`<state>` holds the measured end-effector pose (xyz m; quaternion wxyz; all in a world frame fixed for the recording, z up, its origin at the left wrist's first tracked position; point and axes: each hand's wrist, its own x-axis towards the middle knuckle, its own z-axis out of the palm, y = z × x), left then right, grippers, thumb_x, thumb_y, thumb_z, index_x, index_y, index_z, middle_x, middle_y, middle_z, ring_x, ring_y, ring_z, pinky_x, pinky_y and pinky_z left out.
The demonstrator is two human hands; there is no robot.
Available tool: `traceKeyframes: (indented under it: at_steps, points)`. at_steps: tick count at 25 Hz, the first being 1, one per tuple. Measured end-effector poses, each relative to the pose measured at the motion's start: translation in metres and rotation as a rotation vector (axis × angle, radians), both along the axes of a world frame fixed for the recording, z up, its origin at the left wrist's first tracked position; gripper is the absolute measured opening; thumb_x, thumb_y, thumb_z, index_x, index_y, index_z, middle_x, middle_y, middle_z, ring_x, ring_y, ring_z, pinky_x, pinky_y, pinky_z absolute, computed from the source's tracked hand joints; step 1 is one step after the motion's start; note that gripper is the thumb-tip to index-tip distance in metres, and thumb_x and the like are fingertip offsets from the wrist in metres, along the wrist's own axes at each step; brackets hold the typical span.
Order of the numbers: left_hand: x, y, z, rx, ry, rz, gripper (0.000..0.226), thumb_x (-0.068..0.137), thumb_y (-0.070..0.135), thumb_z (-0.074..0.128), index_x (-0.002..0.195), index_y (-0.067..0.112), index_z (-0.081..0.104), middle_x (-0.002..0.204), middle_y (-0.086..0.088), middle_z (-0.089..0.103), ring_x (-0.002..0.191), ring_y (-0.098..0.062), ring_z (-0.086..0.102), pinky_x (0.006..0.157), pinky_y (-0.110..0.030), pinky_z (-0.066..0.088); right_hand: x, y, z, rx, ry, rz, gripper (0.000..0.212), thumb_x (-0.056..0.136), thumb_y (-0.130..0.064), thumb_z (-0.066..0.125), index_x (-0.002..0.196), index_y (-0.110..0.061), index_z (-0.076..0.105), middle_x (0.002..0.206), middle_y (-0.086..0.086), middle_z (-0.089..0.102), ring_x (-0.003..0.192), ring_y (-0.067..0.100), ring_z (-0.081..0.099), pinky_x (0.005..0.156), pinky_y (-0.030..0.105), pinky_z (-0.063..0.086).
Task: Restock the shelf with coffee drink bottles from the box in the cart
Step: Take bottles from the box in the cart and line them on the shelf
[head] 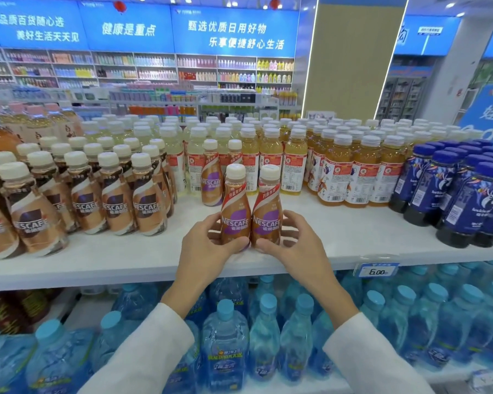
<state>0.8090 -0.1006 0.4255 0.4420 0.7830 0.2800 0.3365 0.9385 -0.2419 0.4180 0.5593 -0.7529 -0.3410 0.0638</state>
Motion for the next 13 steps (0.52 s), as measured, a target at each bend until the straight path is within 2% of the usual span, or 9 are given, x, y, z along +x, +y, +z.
traceKeyframes:
  at_steps: [3,6,10,13]
  points:
    - [0.006,-0.012,0.004,-0.032,-0.008,0.101,0.079,0.070,0.040,0.090,0.138,0.023,0.053,0.121,0.004,0.070,0.099,-0.010,0.067,0.081,-0.019,0.052,-0.002,0.001,-0.002,0.031,-0.024,-0.098,0.054,0.075,-0.033,0.086,0.118,-0.032,0.055,0.109,-0.016,0.065,0.095,-0.001,0.064,0.082,0.022,0.055]
    - [0.030,-0.014,0.012,-0.027,0.013,0.109,0.062,0.075,0.033,0.088,0.127,0.019,0.056,0.121,0.003,0.070,0.100,-0.011,0.065,0.086,-0.023,0.050,0.020,0.006,0.006,-0.011,-0.032,-0.079,0.052,0.076,-0.030,0.086,0.116,-0.032,0.053,0.103,-0.019,0.063,0.090,-0.003,0.062,0.074,0.014,0.048]
    - [0.091,-0.005,0.011,0.010,-0.036,0.092,0.053,0.084,0.021,0.081,0.131,0.018,0.057,0.125,0.002,0.068,0.113,-0.018,0.065,0.099,-0.034,0.052,0.069,0.025,0.016,-0.039,-0.023,-0.063,0.052,0.080,-0.020,0.083,0.126,-0.020,0.057,0.110,-0.009,0.066,0.096,0.006,0.063,0.074,0.012,0.046]
    - [0.130,0.003,0.004,0.018,-0.076,0.188,0.049,0.085,0.018,0.078,0.130,0.016,0.058,0.129,-0.003,0.064,0.120,-0.024,0.062,0.103,-0.041,0.051,0.100,0.043,0.016,-0.023,0.000,-0.061,0.056,0.078,-0.016,0.083,0.128,-0.015,0.058,0.115,-0.004,0.069,0.099,0.009,0.066,0.084,0.025,0.056]
